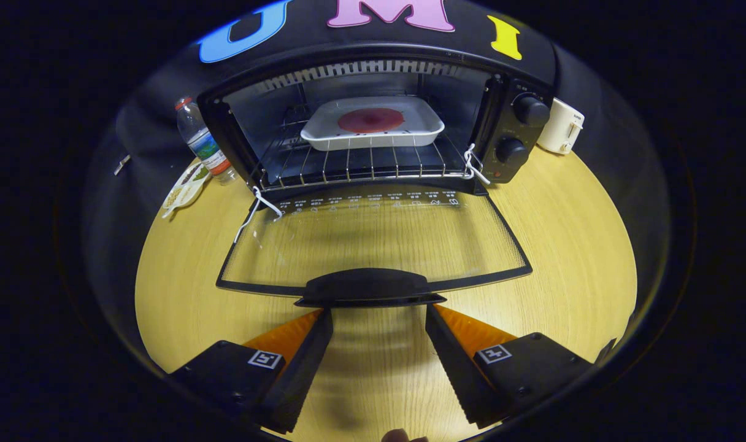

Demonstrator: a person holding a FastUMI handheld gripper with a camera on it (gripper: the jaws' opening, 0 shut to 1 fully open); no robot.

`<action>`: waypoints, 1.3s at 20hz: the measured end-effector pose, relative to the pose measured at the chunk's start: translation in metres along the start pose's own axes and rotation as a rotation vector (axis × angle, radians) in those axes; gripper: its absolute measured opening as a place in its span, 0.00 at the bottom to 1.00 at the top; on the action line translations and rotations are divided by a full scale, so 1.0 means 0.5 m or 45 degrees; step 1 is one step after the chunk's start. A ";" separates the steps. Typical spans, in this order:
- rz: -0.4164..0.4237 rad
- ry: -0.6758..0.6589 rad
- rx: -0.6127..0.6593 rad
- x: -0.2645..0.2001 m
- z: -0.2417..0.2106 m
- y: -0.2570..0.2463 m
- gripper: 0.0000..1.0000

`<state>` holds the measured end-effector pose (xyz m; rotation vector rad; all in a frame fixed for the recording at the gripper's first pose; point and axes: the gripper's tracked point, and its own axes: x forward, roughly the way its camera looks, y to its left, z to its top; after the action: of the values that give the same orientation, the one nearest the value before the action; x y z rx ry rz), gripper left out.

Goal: Open the toaster oven, put the food inside, and close the toaster oven door.

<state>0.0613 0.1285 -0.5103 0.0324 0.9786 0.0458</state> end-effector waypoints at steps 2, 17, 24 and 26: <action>0.016 -0.030 0.006 -0.017 0.008 0.001 0.99; 0.061 -0.403 -0.054 -0.151 0.170 0.020 0.99; 0.077 -0.557 -0.020 -0.231 0.255 0.006 0.99; 0.083 -0.617 -0.020 -0.274 0.277 -0.009 0.99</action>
<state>0.1000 0.1158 -0.3199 0.0580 0.4924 0.1001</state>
